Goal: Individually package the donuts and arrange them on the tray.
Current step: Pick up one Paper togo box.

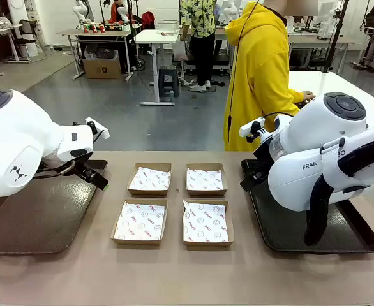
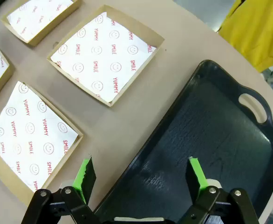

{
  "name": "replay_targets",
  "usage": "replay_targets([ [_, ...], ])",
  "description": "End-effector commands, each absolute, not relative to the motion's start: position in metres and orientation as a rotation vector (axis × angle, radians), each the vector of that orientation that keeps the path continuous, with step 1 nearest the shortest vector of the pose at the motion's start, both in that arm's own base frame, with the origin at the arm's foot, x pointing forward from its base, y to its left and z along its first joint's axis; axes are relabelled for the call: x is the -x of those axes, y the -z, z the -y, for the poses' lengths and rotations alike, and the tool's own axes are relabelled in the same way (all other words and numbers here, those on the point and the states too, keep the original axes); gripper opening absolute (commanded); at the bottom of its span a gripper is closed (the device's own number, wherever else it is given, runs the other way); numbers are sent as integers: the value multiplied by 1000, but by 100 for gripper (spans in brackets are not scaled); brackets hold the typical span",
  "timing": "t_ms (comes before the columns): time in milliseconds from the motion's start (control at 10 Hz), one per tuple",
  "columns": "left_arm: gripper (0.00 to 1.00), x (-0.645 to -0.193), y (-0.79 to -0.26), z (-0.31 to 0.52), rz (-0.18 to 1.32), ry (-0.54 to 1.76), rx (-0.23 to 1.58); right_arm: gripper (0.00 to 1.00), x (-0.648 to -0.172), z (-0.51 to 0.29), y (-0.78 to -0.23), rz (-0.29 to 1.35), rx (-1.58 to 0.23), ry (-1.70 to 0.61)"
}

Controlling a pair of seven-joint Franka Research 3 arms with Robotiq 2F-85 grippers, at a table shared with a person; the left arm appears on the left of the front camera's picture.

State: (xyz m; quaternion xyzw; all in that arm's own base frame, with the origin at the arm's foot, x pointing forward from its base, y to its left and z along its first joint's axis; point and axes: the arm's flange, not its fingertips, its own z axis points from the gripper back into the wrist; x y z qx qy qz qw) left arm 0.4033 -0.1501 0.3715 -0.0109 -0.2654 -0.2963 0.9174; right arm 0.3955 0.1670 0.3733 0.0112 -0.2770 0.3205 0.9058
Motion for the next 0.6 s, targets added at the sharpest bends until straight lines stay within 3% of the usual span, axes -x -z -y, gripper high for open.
replay_targets([
  [0, 100, -403, -372, 150, 546, 610, 22, 100, -396, -167, -373, 572, -23, -662],
  [500, 100, -403, -372, 150, 546, 610, 22, 100, -396, -167, -373, 572, -23, -662],
])
